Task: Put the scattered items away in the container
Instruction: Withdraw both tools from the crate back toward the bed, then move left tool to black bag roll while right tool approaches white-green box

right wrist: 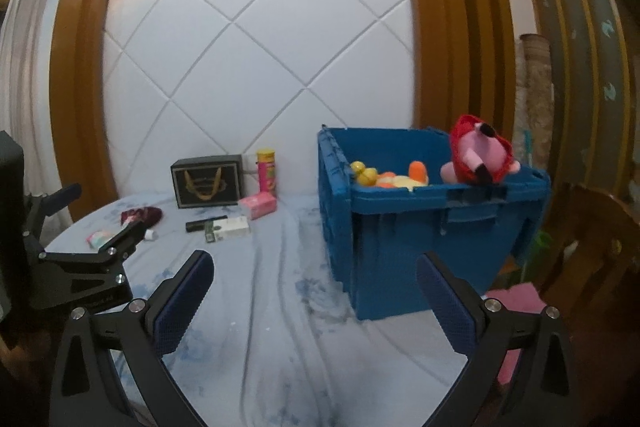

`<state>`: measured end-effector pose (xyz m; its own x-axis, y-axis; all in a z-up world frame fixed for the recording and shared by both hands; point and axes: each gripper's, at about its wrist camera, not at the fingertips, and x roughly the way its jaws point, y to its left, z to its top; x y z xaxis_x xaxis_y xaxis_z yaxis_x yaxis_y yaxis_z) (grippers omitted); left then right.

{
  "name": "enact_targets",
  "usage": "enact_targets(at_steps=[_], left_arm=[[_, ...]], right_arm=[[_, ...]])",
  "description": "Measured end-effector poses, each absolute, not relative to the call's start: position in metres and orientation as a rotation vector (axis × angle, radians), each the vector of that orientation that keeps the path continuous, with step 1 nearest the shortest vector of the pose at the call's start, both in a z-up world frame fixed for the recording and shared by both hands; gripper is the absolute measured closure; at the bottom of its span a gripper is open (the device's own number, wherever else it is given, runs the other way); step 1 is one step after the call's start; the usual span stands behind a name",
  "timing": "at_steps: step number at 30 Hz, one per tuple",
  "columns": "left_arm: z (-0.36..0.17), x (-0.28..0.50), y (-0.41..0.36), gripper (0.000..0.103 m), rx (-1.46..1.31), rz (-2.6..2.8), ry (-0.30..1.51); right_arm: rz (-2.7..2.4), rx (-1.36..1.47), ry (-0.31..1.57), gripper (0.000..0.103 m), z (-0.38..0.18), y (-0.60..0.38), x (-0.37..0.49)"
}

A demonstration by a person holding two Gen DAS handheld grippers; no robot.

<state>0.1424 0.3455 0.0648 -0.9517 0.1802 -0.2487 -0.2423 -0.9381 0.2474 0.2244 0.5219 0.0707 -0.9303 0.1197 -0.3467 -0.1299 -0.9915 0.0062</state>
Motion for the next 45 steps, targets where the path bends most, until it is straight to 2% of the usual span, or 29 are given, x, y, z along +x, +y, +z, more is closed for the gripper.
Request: enact_targets(at_steps=[14,21,25,37,45], left_arm=[[0.060,0.136,0.336,0.000,-0.366,2.906,0.432],[0.022,0.122,0.291,0.000,-0.470,2.946,0.427],[-0.006,0.101,0.255,0.000,-0.558,2.966,0.387],[-0.029,-0.029,0.121,0.000,-0.656,2.967,0.444],[-0.041,-0.118,0.096,0.000,-0.688,2.922,0.456]], right_arm=[[2.975,-0.542,0.050,0.001,0.070,0.519,0.225],[3.022,-0.624,0.055,0.001,0.052,0.496,0.198],[3.044,-0.662,-0.007,0.001,0.043,0.470,0.174],[3.094,-0.785,0.015,0.001,0.018,0.356,0.008],[3.085,-0.863,-0.006,0.001,0.000,0.319,-0.067]])
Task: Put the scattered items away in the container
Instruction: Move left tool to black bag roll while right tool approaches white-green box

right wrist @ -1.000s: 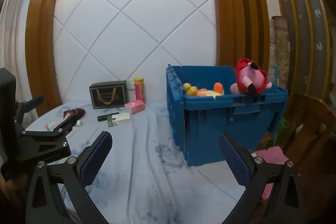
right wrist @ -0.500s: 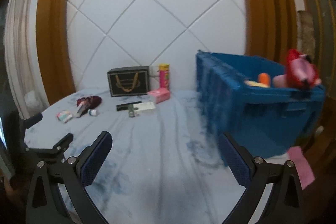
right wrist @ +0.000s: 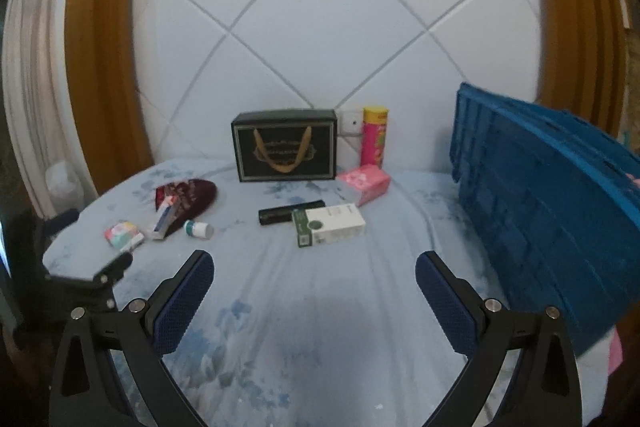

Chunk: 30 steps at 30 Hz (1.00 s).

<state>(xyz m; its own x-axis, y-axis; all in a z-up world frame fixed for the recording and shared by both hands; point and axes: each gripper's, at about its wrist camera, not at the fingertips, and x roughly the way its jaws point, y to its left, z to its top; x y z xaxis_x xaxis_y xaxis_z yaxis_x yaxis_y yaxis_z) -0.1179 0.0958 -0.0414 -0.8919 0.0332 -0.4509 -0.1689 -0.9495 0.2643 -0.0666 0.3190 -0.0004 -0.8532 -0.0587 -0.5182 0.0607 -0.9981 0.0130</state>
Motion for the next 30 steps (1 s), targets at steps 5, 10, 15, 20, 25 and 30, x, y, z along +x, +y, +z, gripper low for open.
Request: enact_targets(at_steps=[5,10,15,20,25,30], left_arm=[[-0.037,-0.169,0.114,0.000,-0.664,2.886,0.441],[-0.044,-0.229,0.147,0.000,-0.614,2.779,0.480],[-0.076,-0.293,0.169,0.000,-0.692,2.635,0.542],[-0.105,-0.338,0.179,0.000,-0.728,2.550,0.540],[-0.142,-0.371,0.191,0.000,-0.778,2.401,0.641],[-0.173,-0.400,0.197,0.001,-0.843,2.318,0.682]], right_arm=[[-2.944,0.868,0.048,0.001,-0.002,0.328,-0.120],[-2.956,0.866,0.068,0.001,0.002,0.350,-0.157],[-2.982,0.866,0.050,0.001,-0.002,0.373,-0.191],[-2.945,0.964,0.011,0.001,-0.031,0.381,-0.237],[-2.890,1.062,0.007,0.001,-0.063,0.367,-0.274],[-2.852,1.105,0.060,0.001,-0.084,0.352,-0.297]])
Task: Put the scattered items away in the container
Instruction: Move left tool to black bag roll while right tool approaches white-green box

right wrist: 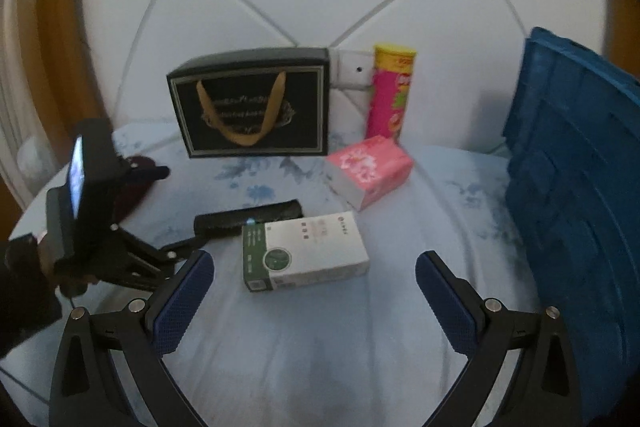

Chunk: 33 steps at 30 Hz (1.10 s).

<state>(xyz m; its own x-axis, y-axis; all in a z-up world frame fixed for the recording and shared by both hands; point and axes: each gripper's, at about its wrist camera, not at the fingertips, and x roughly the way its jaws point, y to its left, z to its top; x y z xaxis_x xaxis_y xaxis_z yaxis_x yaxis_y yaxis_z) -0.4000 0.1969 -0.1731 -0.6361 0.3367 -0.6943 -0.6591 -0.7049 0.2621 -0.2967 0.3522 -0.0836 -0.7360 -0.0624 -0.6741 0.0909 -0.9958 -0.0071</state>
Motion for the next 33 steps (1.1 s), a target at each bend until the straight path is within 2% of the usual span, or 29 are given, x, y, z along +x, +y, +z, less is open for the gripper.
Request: enact_targets(at_steps=[2,4,9,11,16,20,27,33], left_arm=[[-0.184,-0.412,0.198,0.012,-0.878,2.313,0.684],[-0.192,-0.421,0.198,0.030,-0.903,2.320,0.686],[-0.205,-0.438,0.204,0.032,-0.960,2.299,0.678],[-0.208,-0.441,0.208,0.044,-0.982,2.301,0.694],[-0.209,-0.442,0.208,0.056,-1.018,2.305,0.680],[-0.208,-0.434,0.203,0.060,-1.024,2.297,0.675],[-0.208,-0.439,0.201,0.060,-1.054,2.300,0.627],[-0.209,-0.440,0.201,0.060,-1.063,2.275,0.631]], right_arm=[[-2.850,1.111,0.054,0.001,-0.087,0.353,-0.303],[-2.852,1.112,0.061,0.001,-0.090,0.355,-0.308],[-2.861,1.132,0.064,0.001,-0.098,0.362,-0.327],[-2.864,1.131,0.049,0.001,-0.100,0.362,-0.334],[-2.836,1.133,0.067,0.001,-0.109,0.353,-0.358],[-2.820,1.205,0.161,0.001,-0.120,0.350,-0.399],[-2.624,1.541,0.446,0.001,-0.173,0.333,-0.487],[-2.404,1.717,0.626,0.001,-0.203,0.328,-0.473]])
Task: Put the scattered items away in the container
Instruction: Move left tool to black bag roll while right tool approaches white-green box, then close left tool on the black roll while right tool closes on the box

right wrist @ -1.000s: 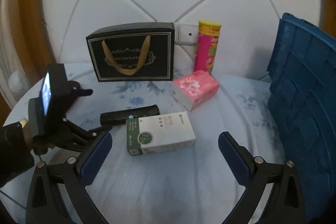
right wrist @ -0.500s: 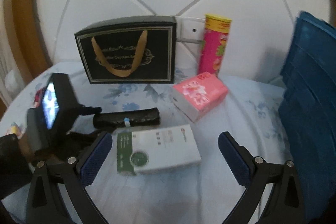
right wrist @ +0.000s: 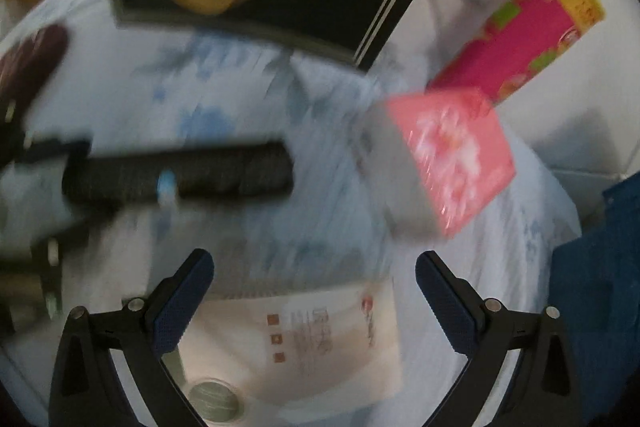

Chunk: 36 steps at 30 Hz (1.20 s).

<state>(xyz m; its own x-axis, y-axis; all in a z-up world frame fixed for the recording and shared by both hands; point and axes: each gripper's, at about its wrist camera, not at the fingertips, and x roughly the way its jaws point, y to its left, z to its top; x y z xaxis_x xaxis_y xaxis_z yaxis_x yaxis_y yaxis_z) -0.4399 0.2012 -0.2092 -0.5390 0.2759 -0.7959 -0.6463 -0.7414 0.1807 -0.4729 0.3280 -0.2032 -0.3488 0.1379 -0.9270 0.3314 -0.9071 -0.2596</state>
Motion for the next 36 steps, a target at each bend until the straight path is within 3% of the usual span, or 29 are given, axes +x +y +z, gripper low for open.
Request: enact_targets(at_steps=[2,4,10,12,18,20,21,22,25,31,33,34,35,36], left_arm=[[-0.209,-0.440,0.203,0.060,-1.059,2.264,0.636],[-0.209,-0.443,0.205,0.060,-1.064,2.250,0.626],[-0.208,-0.429,0.218,0.068,-1.078,2.156,0.616],[-0.207,-0.419,0.221,0.068,-1.078,2.126,0.605],[-0.188,-0.411,0.217,0.067,-1.066,2.181,0.544],[-0.182,-0.420,0.216,0.048,-1.062,2.238,0.537],[-0.180,-0.426,0.217,0.031,-1.057,2.267,0.533],[-0.181,-0.431,0.217,0.025,-1.054,2.278,0.524],[-0.193,-0.442,0.229,0.025,-1.112,2.235,0.517],[-0.218,-0.442,0.252,0.022,-1.164,2.195,0.613],[-0.218,-0.445,0.252,0.025,-1.181,2.188,0.577],[-0.218,-0.444,0.252,0.051,-1.178,2.183,0.564],[-0.217,-0.442,0.253,0.069,-1.170,2.175,0.557],[-0.216,-0.436,0.254,0.069,-1.148,2.185,0.591]], right_arm=[[-2.411,1.690,0.728,0.001,-0.204,0.332,-0.449],[-2.506,1.651,0.654,0.001,-0.193,0.349,-0.421],[-2.842,1.526,-0.114,0.001,-0.162,0.414,-0.339],[-2.774,1.576,-0.261,0.001,-0.175,0.417,-0.332],[-2.750,1.630,-0.138,0.001,-0.191,0.387,-0.359],[-2.764,1.627,-0.016,0.001,-0.198,0.373,-0.365],[-2.766,1.631,0.034,0.001,-0.202,0.369,-0.367],[-2.764,1.636,0.055,0.003,-0.205,0.367,-0.367],[-2.731,1.667,0.085,0.020,-0.215,0.366,-0.365],[-2.697,1.709,0.051,0.025,-0.222,0.379,-0.361],[-2.691,1.707,0.062,0.025,-0.222,0.378,-0.362],[-2.688,1.703,0.068,0.025,-0.221,0.379,-0.361],[-2.685,1.697,0.073,0.026,-0.220,0.380,-0.359],[-2.685,1.685,0.076,0.026,-0.219,0.381,-0.356]])
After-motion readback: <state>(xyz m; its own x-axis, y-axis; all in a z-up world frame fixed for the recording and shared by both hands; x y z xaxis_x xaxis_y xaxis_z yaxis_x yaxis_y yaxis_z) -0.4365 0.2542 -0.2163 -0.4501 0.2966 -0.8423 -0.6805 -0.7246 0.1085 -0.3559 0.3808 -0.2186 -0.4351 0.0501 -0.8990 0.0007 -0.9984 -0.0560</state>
